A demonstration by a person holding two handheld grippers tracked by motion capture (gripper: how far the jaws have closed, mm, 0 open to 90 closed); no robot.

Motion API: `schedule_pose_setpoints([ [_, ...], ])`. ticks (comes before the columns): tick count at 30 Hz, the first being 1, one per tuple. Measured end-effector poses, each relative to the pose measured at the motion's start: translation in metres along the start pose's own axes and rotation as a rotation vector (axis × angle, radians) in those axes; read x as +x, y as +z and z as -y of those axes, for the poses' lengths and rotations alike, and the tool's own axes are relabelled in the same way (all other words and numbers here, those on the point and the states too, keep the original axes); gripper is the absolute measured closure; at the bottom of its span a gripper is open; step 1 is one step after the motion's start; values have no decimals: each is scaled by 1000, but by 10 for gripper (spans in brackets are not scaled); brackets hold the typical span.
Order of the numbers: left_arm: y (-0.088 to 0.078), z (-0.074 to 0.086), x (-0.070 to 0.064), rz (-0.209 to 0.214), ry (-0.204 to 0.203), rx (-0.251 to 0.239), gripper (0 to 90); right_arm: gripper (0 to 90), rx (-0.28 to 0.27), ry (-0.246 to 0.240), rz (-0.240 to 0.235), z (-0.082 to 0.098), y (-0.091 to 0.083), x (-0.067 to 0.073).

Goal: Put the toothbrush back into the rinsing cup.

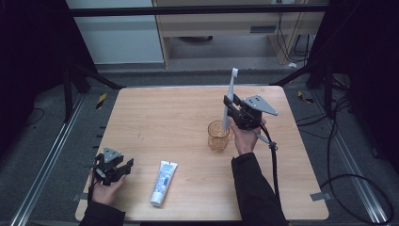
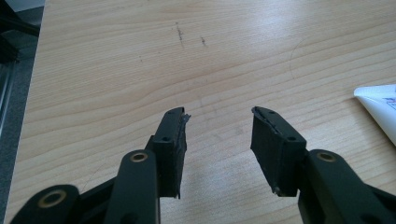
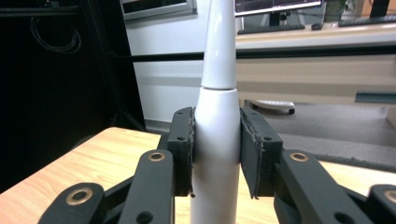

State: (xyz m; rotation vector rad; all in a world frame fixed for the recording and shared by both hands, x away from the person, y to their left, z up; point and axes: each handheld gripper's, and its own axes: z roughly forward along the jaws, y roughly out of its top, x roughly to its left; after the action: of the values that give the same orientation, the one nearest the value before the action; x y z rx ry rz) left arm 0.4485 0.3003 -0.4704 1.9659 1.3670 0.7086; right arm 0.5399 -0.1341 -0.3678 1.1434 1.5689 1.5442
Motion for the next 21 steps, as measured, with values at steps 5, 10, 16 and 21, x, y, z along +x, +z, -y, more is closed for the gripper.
schedule_pose_setpoints([
  [5,0,0,0,0,-1,0,542,675,17,3,-1,8,3,-2],
  [10,0,0,0,0,-1,1,542,675,39,-1,-8,19,8,0],
  [16,0,0,0,0,3,0,542,675,72,-5,-13,33,9,0],
  [21,0,0,0,1,3,0,542,675,93,-4,-15,41,9,-1],
])
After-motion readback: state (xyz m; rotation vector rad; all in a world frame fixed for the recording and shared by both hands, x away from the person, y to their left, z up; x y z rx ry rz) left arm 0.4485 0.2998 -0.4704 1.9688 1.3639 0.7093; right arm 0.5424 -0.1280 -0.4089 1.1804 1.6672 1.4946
